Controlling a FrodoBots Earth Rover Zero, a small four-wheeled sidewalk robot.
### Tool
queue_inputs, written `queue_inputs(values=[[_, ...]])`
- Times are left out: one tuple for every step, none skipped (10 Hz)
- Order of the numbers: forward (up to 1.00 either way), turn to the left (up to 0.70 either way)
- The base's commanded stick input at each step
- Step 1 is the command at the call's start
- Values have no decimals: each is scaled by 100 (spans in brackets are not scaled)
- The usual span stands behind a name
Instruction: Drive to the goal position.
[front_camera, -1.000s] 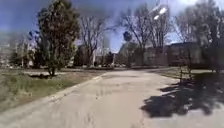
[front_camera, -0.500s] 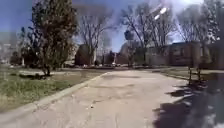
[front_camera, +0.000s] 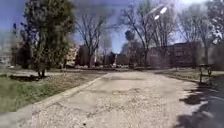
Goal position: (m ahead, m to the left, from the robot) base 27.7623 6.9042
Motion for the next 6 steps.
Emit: queue_inputs(values=[[100,-27],[100,-2],[100,0],[100,0],[100,0],[100,0]])
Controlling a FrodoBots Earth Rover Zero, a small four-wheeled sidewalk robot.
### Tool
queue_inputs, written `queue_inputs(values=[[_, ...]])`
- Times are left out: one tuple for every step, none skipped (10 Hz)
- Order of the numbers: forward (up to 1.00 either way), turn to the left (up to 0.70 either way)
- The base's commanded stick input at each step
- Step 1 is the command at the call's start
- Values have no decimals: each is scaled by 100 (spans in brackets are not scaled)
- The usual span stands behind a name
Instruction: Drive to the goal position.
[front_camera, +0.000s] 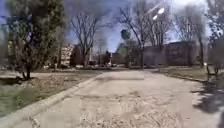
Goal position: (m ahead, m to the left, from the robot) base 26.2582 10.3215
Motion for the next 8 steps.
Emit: queue_inputs(values=[[100,0],[100,0],[100,0],[100,-37],[100,-40],[100,-29],[100,0],[100,0]])
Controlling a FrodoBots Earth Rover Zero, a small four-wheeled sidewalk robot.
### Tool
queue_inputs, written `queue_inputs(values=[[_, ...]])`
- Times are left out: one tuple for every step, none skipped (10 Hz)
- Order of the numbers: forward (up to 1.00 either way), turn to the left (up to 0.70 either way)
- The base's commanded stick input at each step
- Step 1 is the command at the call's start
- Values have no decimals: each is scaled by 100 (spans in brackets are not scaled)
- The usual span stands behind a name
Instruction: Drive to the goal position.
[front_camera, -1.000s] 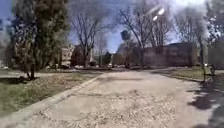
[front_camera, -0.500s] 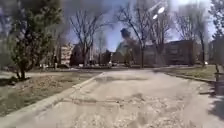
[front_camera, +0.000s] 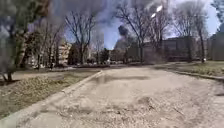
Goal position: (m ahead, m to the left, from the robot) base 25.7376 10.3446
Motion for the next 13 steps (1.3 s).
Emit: queue_inputs(values=[[100,0],[100,0],[100,0],[100,0],[100,-27],[100,-40],[100,-39],[100,-10],[100,-2],[100,0],[100,0],[100,0],[100,0]])
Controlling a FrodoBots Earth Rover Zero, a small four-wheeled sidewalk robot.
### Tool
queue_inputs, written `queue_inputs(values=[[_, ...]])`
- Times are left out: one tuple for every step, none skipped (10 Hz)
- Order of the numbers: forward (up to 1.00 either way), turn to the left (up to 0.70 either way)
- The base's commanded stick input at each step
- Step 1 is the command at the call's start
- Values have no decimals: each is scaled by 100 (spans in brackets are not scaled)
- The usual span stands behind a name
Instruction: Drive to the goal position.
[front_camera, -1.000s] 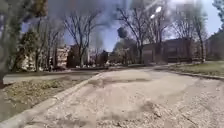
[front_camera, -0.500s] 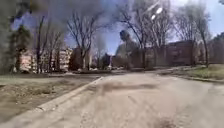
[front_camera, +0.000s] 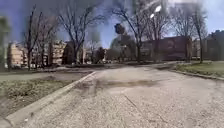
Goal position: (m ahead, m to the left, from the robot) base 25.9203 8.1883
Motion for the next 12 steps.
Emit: queue_inputs(values=[[100,0],[100,0],[100,-9],[100,-26],[100,-40],[100,-40],[100,-40],[100,-40],[100,-40],[100,-14],[100,-3],[100,0]])
